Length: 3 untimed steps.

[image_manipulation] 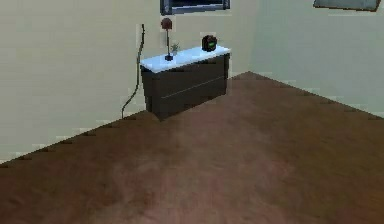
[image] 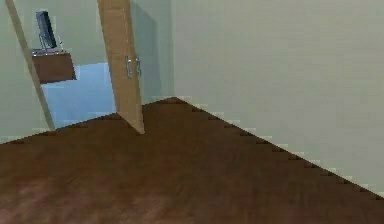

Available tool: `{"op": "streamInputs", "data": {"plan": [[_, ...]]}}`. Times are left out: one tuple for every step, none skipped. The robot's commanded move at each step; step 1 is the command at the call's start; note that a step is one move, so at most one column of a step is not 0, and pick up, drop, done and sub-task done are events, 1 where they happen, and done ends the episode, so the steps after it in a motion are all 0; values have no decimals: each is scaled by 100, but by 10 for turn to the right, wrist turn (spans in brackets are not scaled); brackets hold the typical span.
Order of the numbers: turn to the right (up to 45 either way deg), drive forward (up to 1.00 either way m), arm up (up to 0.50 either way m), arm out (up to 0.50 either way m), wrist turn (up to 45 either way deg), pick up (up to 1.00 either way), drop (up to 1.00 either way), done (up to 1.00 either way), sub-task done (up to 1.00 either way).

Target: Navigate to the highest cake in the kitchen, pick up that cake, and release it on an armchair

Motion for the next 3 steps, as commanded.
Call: {"op": "streamInputs", "data": {"plan": [[-300,0,0,0,0,0,0,0,0],[0,100,0,0,0,0,0,0,0],[0,100,0,0,0,0,0,0,0]]}}
